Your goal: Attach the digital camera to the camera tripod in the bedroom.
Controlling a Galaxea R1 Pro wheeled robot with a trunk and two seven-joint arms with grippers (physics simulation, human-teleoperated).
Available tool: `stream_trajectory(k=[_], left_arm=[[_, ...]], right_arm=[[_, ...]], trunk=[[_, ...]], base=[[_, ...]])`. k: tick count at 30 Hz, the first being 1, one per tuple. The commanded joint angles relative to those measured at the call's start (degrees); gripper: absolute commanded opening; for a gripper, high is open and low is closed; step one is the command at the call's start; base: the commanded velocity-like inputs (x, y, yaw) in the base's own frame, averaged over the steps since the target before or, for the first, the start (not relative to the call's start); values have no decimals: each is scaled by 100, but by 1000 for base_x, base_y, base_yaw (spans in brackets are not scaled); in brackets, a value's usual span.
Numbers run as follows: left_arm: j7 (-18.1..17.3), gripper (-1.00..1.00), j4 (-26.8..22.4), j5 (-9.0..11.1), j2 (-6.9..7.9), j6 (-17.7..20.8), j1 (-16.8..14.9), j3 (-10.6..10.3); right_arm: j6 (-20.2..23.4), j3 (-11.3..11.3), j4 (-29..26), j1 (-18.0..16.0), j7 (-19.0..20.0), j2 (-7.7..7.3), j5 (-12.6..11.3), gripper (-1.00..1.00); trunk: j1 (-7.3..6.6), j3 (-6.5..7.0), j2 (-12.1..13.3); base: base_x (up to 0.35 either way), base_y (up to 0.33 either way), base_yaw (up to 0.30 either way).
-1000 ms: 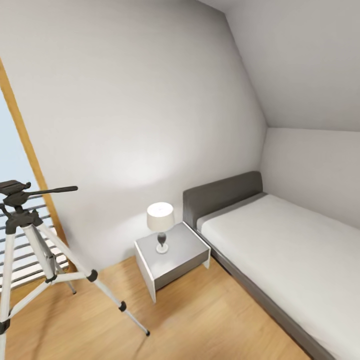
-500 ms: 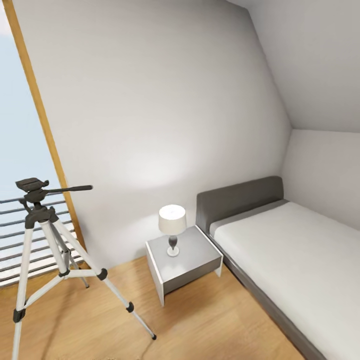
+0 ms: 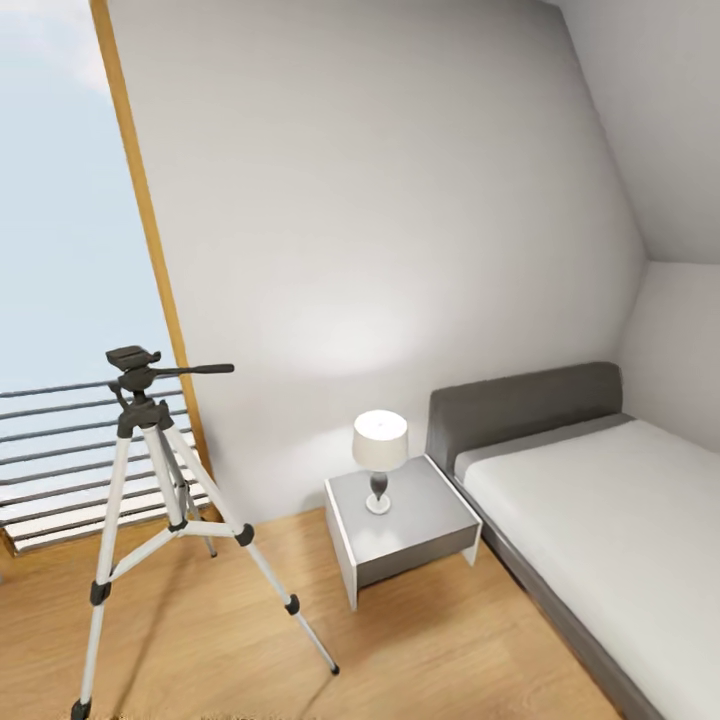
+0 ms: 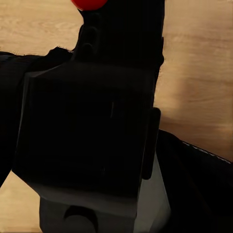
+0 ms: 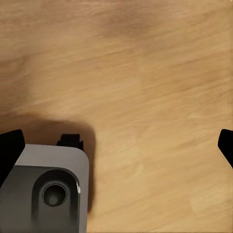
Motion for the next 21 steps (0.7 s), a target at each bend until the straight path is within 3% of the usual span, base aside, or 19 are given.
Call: stream_trajectory(k=[1,21], left_arm=[[11,-100,3,44,-2,-15,-5,-50],[11,-100,3,86,-2,-12,-5,-47]], right_arm=[[-32,-2,18,-8,-27,0,60,100],[-42,-2,18,-8,-27,7,62,100]], trunk=[[1,-9,-7],[1,-8,-7]], base=[[0,0,265],[0,0,265]])
